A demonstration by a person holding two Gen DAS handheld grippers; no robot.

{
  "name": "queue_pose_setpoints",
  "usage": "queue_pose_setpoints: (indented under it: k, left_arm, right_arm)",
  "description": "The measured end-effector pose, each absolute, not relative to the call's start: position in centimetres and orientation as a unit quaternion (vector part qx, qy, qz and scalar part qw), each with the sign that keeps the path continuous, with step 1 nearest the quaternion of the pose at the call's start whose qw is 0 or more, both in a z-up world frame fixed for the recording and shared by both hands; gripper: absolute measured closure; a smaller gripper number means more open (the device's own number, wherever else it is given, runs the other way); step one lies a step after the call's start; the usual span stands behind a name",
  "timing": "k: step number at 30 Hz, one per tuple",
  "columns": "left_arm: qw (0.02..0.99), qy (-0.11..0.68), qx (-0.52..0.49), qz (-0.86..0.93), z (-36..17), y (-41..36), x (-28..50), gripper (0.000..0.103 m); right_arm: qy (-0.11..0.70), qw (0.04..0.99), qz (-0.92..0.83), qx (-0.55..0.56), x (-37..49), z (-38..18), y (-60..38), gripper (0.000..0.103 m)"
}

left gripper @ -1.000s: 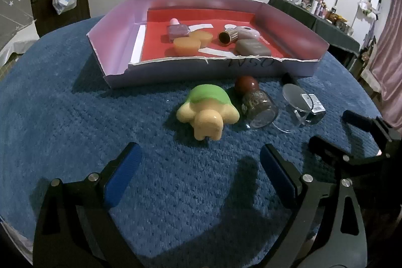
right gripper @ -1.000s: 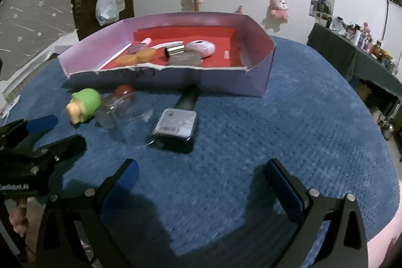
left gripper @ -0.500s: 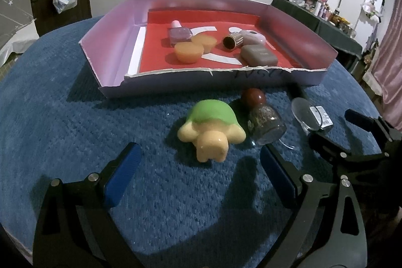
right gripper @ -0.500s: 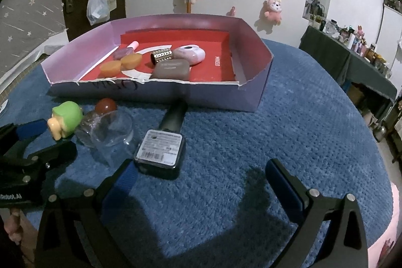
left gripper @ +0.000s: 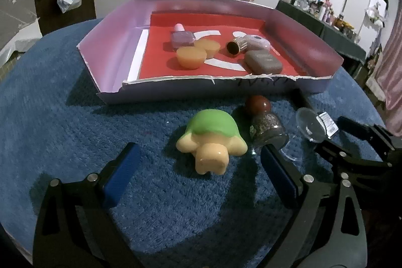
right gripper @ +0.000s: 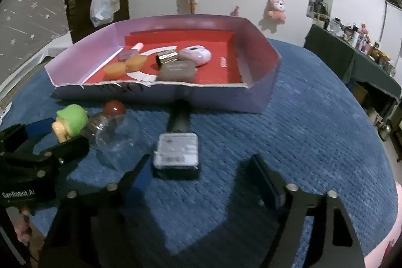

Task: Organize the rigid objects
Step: 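Move the left tool to the green turtle toy while the right tool approaches the black bottle, then grasp the black-capped labeled bottle with the right tool while the left tool grasps the green turtle toy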

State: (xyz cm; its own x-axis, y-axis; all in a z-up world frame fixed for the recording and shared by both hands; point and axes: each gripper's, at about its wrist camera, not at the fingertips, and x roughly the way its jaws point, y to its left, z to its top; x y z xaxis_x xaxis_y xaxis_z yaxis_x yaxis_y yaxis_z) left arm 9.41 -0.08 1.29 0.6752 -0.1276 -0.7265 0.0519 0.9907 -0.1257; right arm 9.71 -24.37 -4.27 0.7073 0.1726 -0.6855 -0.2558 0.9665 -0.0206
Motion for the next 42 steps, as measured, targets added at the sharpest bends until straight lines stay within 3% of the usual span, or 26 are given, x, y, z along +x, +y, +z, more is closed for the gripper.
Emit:
queue_pose_setpoints:
  k: [8, 13, 19, 29, 34, 38, 40, 42]
  left_arm:
    - [0.918, 0.390, -0.062, -0.042, 1.3, 0.2, 9.6, 0.006]
    - [0.920, 0.384, -0.068, -0.038, 1.4, 0.7, 9.4, 0.018]
    - [0.920, 0.381, -0.078, -0.045, 1.5, 1.3, 9.2, 0.024]
    - [0.920, 0.379, -0.090, -0.046, 1.5, 2.2, 9.0, 0.023]
    - [0.921, 0.382, -0.069, -0.045, 1.5, 1.2, 10.0, 0.025]
    - [0.917, 0.386, -0.086, -0.048, 1.5, 1.7, 10.4, 0.025]
    - [0.918, 0.383, -0.085, -0.054, 1.5, 1.6, 10.2, 0.031]
    - [0.918, 0.382, -0.080, -0.072, 1.5, 1.2, 10.0, 0.051]
  right_arm:
    - [0.365, 0.922, 0.122, -0.048, 10.6, -4.3, -23.6, 0.040]
    - [0.362, 0.922, 0.131, -0.045, 10.3, -4.3, -23.6, 0.055]
    - [0.361, 0.921, 0.140, -0.045, 10.1, -4.2, -23.6, 0.060]
    - [0.360, 0.921, 0.144, -0.041, 9.9, -4.3, -23.7, 0.058]
    - [0.357, 0.921, 0.151, -0.043, 9.9, -4.4, -23.3, 0.044]
    - [0.352, 0.923, 0.147, -0.048, 9.9, -4.5, -23.1, 0.044]
    - [0.350, 0.925, 0.140, -0.052, 9.8, -4.5, -23.1, 0.054]
    - [0.349, 0.925, 0.139, -0.051, 9.8, -4.5, -23.4, 0.062]
